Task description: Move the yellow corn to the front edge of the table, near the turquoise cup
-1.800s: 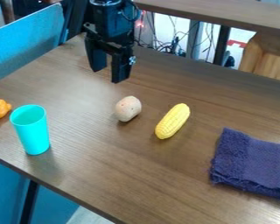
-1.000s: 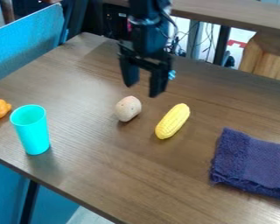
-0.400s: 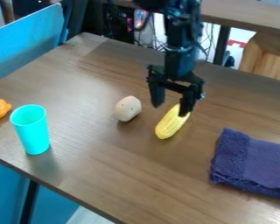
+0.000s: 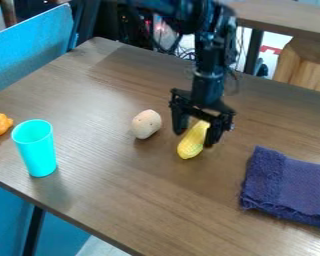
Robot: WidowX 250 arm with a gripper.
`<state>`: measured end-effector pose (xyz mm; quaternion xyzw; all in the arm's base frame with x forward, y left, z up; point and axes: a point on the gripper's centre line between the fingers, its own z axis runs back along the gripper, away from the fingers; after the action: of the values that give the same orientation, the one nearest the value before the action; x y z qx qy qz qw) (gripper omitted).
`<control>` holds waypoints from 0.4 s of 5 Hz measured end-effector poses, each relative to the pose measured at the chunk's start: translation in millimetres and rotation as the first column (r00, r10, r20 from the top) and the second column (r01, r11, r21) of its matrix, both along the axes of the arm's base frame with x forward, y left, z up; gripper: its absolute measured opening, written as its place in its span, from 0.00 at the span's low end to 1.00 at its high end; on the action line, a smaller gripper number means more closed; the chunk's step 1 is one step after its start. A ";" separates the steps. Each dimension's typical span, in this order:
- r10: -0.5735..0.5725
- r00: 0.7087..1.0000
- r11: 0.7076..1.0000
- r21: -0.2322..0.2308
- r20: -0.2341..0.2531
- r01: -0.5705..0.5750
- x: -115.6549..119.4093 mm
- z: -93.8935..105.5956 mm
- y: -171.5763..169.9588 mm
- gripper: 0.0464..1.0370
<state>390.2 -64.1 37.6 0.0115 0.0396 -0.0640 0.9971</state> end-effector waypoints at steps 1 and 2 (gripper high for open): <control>0.012 0.999 1.000 0.023 -0.031 -0.012 3.6 -13.0 2.6 0.96; 0.012 1.000 1.000 0.023 -0.022 -0.011 5.0 -13.1 2.0 0.91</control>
<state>395.2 -62.1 24.5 0.0219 0.0515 -0.0580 0.9967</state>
